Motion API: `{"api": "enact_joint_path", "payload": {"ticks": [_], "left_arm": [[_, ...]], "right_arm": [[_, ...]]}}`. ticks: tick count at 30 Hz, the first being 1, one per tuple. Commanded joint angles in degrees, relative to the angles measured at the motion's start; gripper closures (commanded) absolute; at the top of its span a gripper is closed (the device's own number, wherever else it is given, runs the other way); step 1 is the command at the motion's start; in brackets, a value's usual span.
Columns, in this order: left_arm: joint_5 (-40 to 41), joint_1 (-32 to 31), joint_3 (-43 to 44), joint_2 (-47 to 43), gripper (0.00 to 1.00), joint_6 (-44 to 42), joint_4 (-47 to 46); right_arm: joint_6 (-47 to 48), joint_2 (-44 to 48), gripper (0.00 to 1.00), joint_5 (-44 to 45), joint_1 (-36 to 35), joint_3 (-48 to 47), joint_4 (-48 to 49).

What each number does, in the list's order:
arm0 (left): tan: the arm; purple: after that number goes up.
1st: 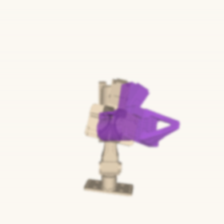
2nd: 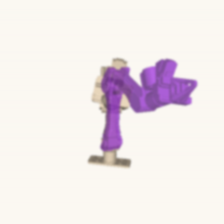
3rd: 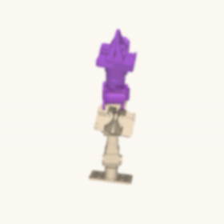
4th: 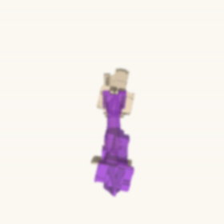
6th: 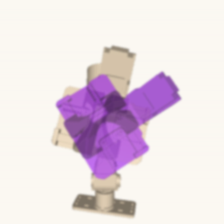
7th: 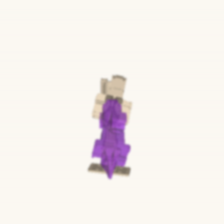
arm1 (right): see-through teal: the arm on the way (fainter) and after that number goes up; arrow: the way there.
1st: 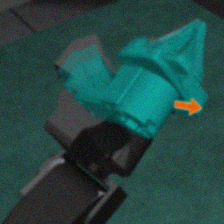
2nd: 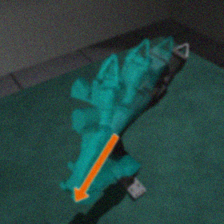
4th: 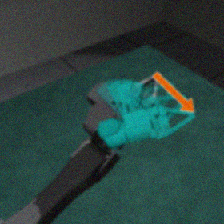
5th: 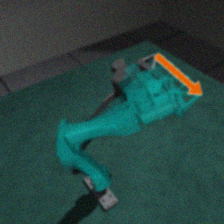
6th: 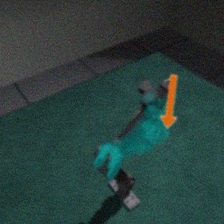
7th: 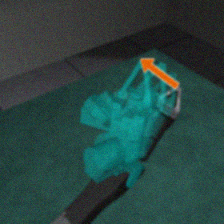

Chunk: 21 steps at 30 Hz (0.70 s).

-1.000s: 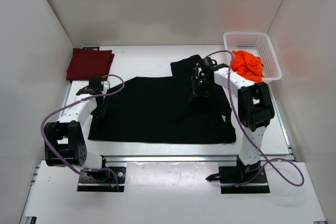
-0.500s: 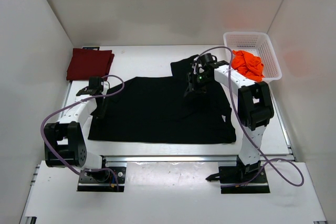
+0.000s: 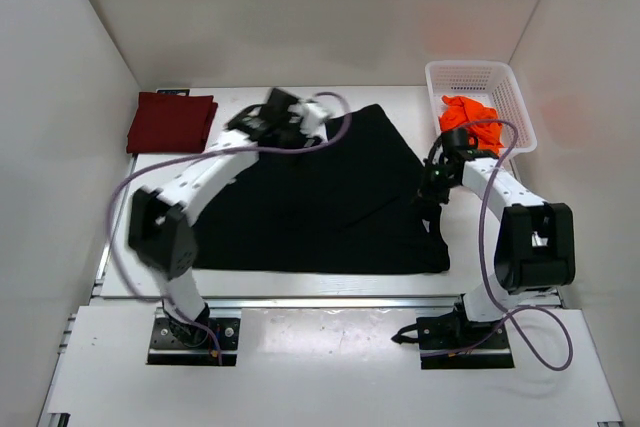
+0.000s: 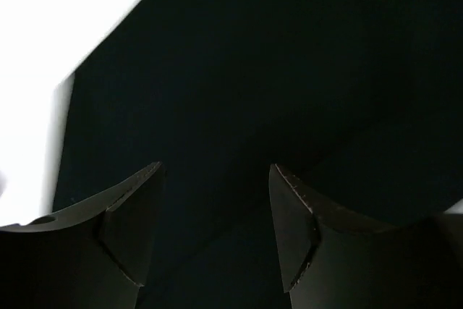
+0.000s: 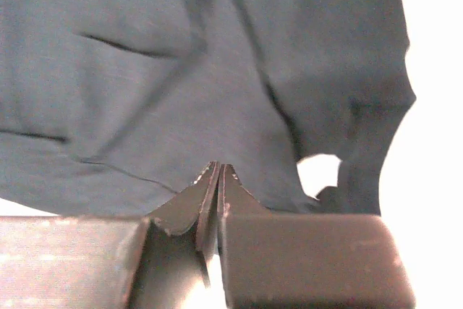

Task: Fold and stack the t-shirts
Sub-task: Fold the flattened tshirt in 1/3 of the way

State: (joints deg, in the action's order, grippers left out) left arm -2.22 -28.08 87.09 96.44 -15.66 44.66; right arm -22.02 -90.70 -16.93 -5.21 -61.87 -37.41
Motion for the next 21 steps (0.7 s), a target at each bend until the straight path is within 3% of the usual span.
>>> {"api": "enact_joint_path", "payload": {"ticks": [1, 3, 4, 12, 21], "left_arm": [[-16.8, -6.7, 10.6, 13.6, 0.31, 3.8, 5.0], [-21.8, -8.0, 20.5, 23.4, 0.33, 8.2, 6.0], [-22.0, -9.3, 21.4, 24.6, 0.33, 8.5, 5.5], [-16.1, -14.1, 33.6, 36.4, 0.32, 10.9, 1.4], [-19.9, -15.0, 33.2, 40.1, 0.31, 12.8, 1.1]], "right_arm": [[-1.3, 3.8, 1.0, 2.8, -0.4, 5.8, 0.3], [-2.4, 6.2, 1.0, 2.3, -1.5, 9.8, 1.7], [-3.2, 6.7, 1.0, 1.6, -1.3, 11.1, 2.7], [-4.6, 7.1, 1.0, -0.6, -0.9, 17.6, 3.8], [-3.4, 7.9, 1.0, 0.5, 2.3, 19.7, 2.3]]}}
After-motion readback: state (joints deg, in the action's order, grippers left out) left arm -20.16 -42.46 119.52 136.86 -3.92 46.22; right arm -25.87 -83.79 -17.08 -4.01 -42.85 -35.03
